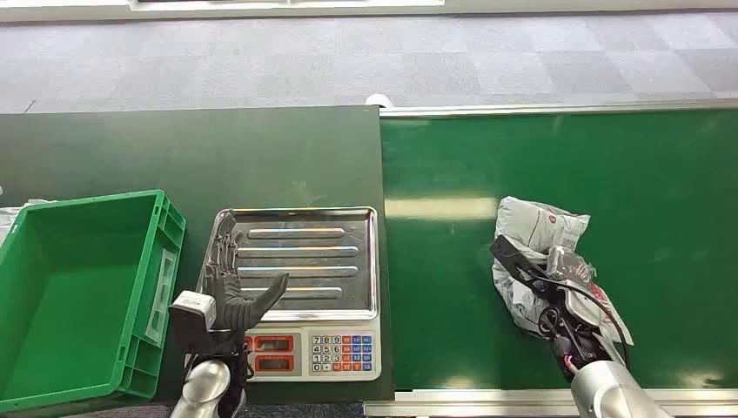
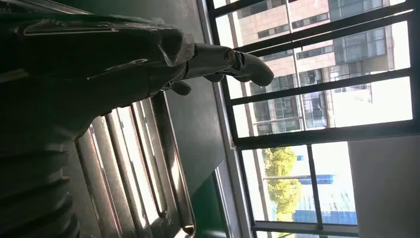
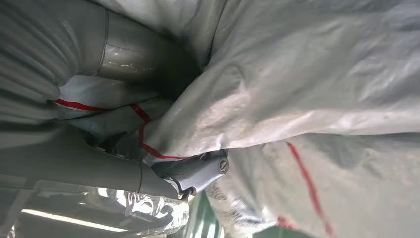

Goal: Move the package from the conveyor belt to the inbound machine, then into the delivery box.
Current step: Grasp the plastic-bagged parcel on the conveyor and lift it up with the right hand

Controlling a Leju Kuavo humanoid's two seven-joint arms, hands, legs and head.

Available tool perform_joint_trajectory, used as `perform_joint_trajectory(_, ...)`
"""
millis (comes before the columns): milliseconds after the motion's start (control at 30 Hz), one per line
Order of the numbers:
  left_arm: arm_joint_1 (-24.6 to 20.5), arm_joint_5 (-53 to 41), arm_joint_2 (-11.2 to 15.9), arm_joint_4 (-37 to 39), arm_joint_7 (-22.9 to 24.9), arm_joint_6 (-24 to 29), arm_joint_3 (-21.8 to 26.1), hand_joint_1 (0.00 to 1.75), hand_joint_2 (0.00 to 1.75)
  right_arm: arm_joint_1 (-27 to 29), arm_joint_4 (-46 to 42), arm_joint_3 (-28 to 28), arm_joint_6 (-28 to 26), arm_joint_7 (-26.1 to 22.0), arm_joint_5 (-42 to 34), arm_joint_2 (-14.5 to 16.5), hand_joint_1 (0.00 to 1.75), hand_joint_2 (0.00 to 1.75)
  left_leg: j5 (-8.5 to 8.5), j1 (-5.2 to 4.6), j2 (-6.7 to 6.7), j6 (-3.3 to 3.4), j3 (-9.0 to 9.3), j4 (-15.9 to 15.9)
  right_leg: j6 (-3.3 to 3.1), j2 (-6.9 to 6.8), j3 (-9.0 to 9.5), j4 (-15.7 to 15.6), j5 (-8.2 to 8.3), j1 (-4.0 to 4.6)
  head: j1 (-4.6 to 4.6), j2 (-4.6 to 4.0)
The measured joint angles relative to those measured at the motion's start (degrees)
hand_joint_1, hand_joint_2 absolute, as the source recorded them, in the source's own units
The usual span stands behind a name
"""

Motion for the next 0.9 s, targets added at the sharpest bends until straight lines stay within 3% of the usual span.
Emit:
perform_joint_trajectory(367, -0.02, 1.37, -1.09, -0.23, -5.31, 6.31, 1.4, 0.0, 1.75, -0.32, -5.84, -0.97, -3.28, -11.09, -2.02, 0.85, 1.75, 1.75, 0.0, 0.0, 0.03, 0.0, -0.14, -0.01, 0.0, 0.02, -0.14, 0.02, 0.0, 0.01, -0.01, 0.0)
perform_joint_trajectory(767, 0.0, 2.16, -1.51, -1.35, -5.64, 5.62, 1.98, 0.0, 1.75, -3.39, -15.2, 0.39, -7.57, -26.61, -8.6, 4.99, 1.75, 1.75, 0.01, 0.01, 0.02, 0.0, -0.18, -0.01, 0.0, 0.01, -0.19, 0.02, 0.0, 0.01, -0.01, 0.0)
perform_joint_trajectory(900, -0.01, 2.38, -1.78, -1.5, -5.64, 5.32, 2.22, 0.0, 1.75, -4.0, -18.27, 2.15, -7.83, -28.24, -9.32, 6.37, 1.75, 1.75, 0.01, 0.0, 0.02, 0.0, -0.18, -0.01, 0.0, 0.01, -0.2, 0.02, 0.0, 0.01, -0.01, 0.0)
